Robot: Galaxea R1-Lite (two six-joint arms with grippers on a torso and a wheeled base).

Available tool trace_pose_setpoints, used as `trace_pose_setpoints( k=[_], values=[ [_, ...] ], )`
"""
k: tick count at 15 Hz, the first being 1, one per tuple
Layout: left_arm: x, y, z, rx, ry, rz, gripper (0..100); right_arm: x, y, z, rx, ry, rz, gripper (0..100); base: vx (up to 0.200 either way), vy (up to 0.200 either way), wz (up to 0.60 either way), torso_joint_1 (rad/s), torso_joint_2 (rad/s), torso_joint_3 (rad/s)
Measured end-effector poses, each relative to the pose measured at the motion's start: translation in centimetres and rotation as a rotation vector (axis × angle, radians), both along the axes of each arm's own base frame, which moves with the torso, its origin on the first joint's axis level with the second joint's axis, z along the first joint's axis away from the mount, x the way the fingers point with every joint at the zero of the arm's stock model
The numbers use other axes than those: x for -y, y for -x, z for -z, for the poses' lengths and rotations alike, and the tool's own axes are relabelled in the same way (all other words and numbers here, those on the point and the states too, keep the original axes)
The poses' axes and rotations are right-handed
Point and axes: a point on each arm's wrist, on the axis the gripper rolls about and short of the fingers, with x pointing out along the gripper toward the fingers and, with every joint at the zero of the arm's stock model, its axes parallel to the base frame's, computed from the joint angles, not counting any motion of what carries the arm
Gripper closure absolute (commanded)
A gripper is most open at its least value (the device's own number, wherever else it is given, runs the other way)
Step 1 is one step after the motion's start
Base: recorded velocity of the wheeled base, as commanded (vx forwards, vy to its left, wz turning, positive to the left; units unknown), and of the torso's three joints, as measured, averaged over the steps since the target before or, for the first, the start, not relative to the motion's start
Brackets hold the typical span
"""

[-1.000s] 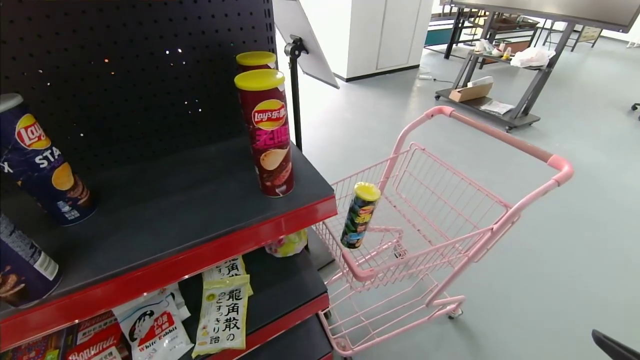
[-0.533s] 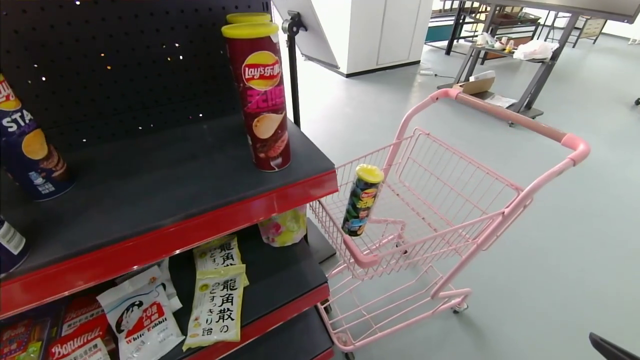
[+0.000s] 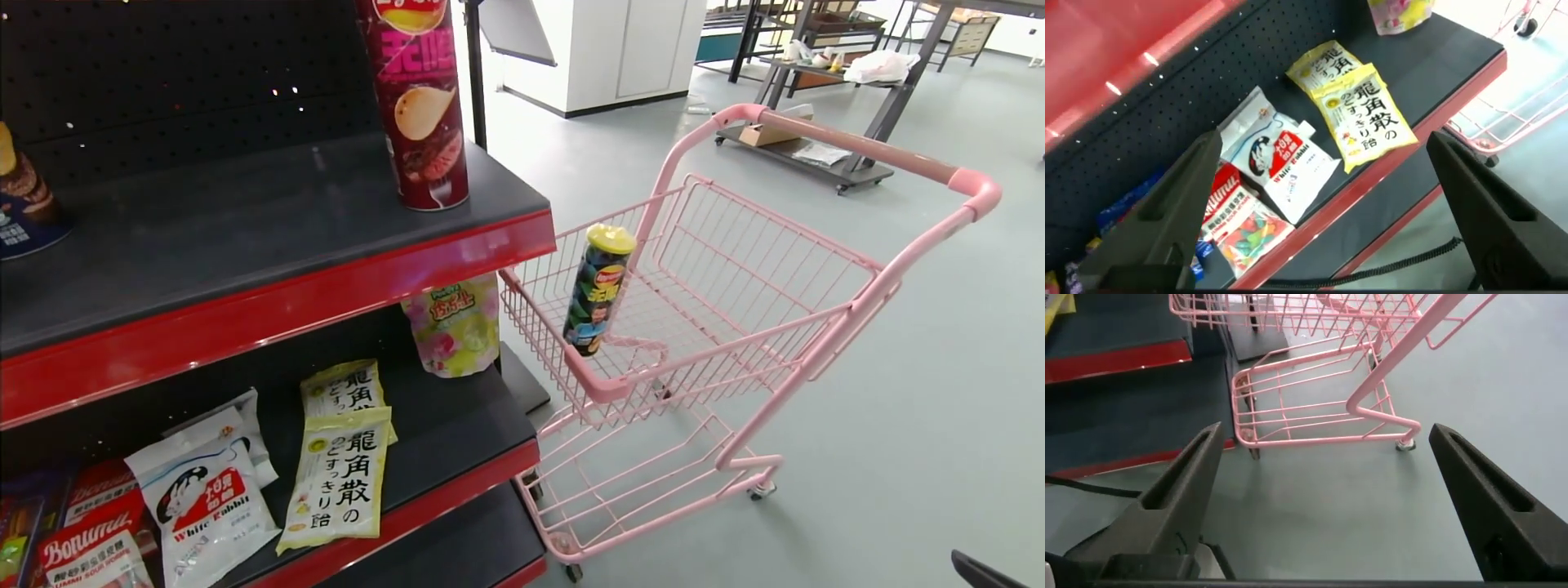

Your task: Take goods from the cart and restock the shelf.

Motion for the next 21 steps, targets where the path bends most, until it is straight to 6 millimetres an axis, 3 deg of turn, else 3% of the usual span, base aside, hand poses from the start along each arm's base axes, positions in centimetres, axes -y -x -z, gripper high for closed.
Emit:
trace_pose_setpoints(
  k=[3,6,9,14,17,21],
  values=[
    [0.0,0.0,0.0,0.002,0.0,0.0,0,-0.1,-0.6,0.0,-0.015,-0.001,0.0,0,0.0,0.0,0.0,-0.03,0.15,0.129],
    [0.0,0.0,0.0,0.002,-0.002,0.0,0,-0.4,-4.0,-1.8,0.022,-0.023,0.001,0,0.0,0.0,0.0,0.0,0.0,0.0],
    [0.0,-0.1,-0.1,0.007,0.001,0.0,0,-1.4,-10.2,-3.4,0.07,-0.072,-0.026,0,0.0,0.0,0.0,0.0,0.0,0.0],
    [0.2,-1.1,-1.0,0.03,0.007,-0.009,0,-5.0,-21.9,-6.1,0.105,-0.235,-0.15,0,0.0,0.0,0.0,0.0,0.0,0.0],
    [0.3,-1.8,-1.2,0.013,0.004,-0.008,0,-7.2,-27.9,-5.4,0.096,-0.261,-0.209,0,0.0,0.0,0.0,0.0,0.0,0.0],
    [0.4,-2.0,-1.1,-0.003,0.001,-0.008,0,-9.6,-33.7,-3.5,0.088,-0.277,-0.274,0,0.0,0.0,0.0,0.0,0.0,0.0]
  ],
)
